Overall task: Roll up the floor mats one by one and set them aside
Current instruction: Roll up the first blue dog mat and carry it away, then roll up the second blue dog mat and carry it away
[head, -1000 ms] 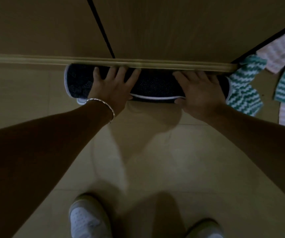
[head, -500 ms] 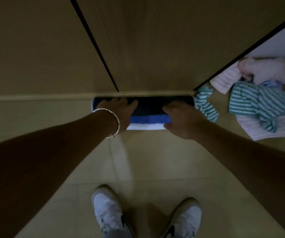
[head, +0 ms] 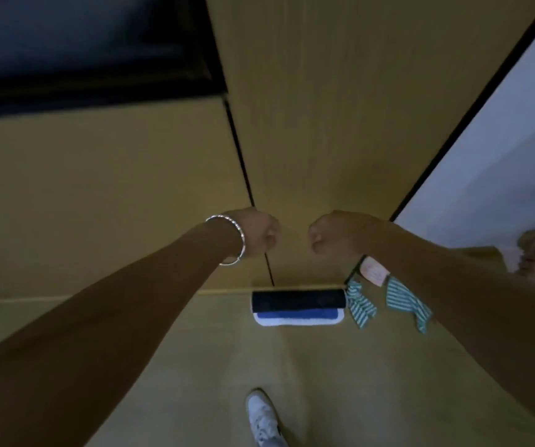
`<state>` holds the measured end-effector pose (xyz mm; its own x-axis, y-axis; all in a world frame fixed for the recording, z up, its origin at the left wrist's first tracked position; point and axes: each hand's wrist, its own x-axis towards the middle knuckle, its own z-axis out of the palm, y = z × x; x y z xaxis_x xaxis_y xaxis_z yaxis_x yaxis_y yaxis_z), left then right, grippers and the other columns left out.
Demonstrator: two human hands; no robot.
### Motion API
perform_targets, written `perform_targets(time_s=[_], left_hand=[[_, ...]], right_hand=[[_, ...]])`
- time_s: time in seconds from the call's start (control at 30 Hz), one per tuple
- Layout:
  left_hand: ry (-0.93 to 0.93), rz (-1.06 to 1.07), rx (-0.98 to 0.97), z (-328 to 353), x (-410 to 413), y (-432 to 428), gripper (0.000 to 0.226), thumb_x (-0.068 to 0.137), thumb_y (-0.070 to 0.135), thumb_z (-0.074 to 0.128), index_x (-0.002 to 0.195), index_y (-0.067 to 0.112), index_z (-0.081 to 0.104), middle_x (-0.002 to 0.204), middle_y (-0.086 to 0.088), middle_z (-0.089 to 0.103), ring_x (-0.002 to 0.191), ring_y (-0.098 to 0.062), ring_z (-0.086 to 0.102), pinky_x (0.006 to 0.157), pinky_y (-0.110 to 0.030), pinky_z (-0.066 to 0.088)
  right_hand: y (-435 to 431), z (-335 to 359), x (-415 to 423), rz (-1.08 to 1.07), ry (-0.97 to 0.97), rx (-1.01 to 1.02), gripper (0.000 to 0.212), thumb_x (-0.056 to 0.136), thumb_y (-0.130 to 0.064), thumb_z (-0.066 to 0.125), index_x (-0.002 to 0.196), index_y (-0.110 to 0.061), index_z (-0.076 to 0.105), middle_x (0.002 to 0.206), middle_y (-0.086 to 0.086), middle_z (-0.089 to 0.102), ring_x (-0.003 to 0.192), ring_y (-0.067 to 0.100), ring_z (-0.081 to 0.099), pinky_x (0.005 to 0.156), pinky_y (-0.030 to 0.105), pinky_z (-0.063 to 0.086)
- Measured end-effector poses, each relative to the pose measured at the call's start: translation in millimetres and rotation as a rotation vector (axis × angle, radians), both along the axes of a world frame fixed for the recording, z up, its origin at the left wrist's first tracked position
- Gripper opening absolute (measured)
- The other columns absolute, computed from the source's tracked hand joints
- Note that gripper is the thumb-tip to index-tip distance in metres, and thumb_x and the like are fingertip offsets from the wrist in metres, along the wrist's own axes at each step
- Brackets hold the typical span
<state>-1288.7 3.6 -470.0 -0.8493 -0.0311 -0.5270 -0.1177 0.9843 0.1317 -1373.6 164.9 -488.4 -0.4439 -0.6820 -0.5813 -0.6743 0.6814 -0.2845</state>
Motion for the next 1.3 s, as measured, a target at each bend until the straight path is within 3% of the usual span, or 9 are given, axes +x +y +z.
perform_targets(time_s=[0.13,0.27,0.63,0.8,0.93,1.13,1.3], left_hand=[[0.097,0.029,-0.072,126.3,40.3,20.9,0.028,0.094,0.029,0.046,0.117,0.027,0.061,0.116,-0.001,0.064,0.107,-0.022,0.058,0.092,-0.027,0.045],[0.231,0.085,-0.130,221.0,84.7,41.5,0.028,0.094,0.034,0.046,0.119,0.032,0.059,0.118,0.000,0.062,0.108,-0.021,0.057,0.091,-0.025,0.044],[0.366,0.307,-0.257,385.0,235.0,36.1,0.027,0.096,0.035,0.046,0.116,0.032,0.063,0.116,0.007,0.064,0.104,-0.013,0.058,0.090,-0.028,0.046],[0.464,0.442,-0.303,413.2,316.5,12.8,0.026,0.095,0.037,0.043,0.113,0.034,0.062,0.114,0.009,0.064,0.102,-0.013,0.058,0.088,-0.033,0.048],[0.482,0.570,-0.377,416.9,419.7,-14.8,0.027,0.094,0.040,0.044,0.114,0.036,0.062,0.112,0.009,0.064,0.098,-0.014,0.058,0.088,-0.035,0.049],[0.465,0.856,-0.414,419.2,637.7,-56.1,0.026,0.093,0.029,0.051,0.114,0.025,0.066,0.116,0.004,0.066,0.105,-0.018,0.060,0.086,-0.021,0.042],[0.404,1.116,-0.435,398.1,798.8,-68.4,0.027,0.094,0.032,0.048,0.112,0.025,0.066,0.113,0.003,0.066,0.101,-0.020,0.061,0.090,-0.030,0.047]], right_hand=[[11.4,120.5,35.2,0.043,0.056,-0.068,0.032,0.097,-0.025,0.046,0.125,-0.015,0.059,0.128,0.006,0.057,0.116,0.023,0.052,0.094,0.030,0.045],[26.1,211.3,62.3,0.139,0.115,-0.108,0.035,0.096,-0.037,0.051,0.123,-0.016,0.060,0.130,0.005,0.057,0.117,0.023,0.052,0.088,0.027,0.042],[3.6,402.8,159.2,0.366,0.423,-0.248,0.038,0.095,-0.044,0.051,0.123,-0.021,0.059,0.122,0.002,0.060,0.108,0.022,0.057,0.090,0.036,0.048],[-32.7,439.2,232.4,0.459,0.566,-0.265,0.038,0.093,-0.047,0.051,0.121,-0.023,0.061,0.115,0.000,0.063,0.102,0.020,0.058,0.083,0.035,0.048],[-82.2,449.2,316.4,0.574,0.581,-0.293,0.037,0.094,-0.045,0.050,0.121,-0.023,0.062,0.117,-0.001,0.063,0.103,0.019,0.058,0.087,0.037,0.048],[-176.0,439.1,508.0,0.822,0.487,-0.359,0.036,0.094,-0.044,0.050,0.120,-0.022,0.063,0.105,-0.003,0.065,0.093,0.017,0.063,0.082,0.034,0.048],[-237.7,413.0,675.7,1.088,0.416,-0.403,0.038,0.094,-0.042,0.052,0.120,-0.018,0.064,0.122,0.002,0.063,0.110,0.023,0.058,0.088,0.033,0.046]])
